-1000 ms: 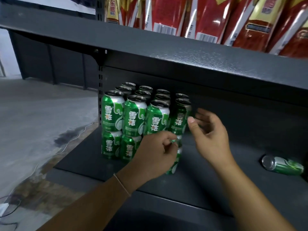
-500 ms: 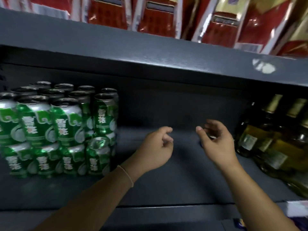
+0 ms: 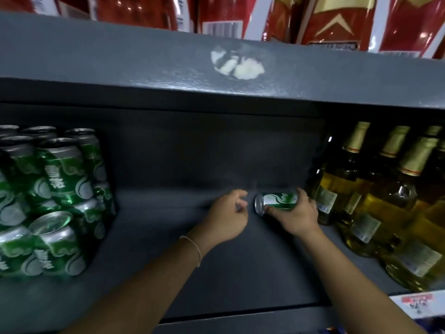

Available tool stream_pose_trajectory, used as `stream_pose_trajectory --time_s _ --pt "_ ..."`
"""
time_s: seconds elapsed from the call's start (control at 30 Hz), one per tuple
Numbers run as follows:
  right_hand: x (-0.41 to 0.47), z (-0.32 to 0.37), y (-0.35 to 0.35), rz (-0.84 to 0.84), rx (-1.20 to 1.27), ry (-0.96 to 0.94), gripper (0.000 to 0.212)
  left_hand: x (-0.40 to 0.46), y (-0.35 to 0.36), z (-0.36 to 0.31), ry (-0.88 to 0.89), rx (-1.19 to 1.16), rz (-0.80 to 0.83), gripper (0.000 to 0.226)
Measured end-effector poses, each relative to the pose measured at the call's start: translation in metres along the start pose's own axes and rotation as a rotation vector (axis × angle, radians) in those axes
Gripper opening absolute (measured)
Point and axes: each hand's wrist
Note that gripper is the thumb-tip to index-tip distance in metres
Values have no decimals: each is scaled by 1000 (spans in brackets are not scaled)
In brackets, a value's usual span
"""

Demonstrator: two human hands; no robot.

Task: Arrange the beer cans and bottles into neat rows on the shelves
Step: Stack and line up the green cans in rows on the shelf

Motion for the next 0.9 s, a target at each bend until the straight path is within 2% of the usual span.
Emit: stream_pose_trajectory --time_s 0.2,0.5,0.63,0.8,0.83,0.9 --pt "19 1 16 50 -105 67 103 6 12 0 -59 14 20 43" --pt "25 7 36 -4 -197 83 104 1 10 5 -75 17 1 42" --pt "18 8 31 2 -101 39 99 -5 0 7 -105 -47 -10 38" --pt "-9 22 24 61 187 -207 109 -7 -10 2 -272 -316 -25 18" --pt "-16 28 21 82 258 -259 113 -7 -14 0 -342 -397 2 21" --pt "-29 40 16 146 376 -344 122 -9 -25 -2 -502 -598 126 40"
Point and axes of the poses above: each hand's wrist, its own x-axis towards the middle knuckle, its own y-axis out of the palm, z = x × y, and after that the axes turned 4 degrees about -y, right-handed
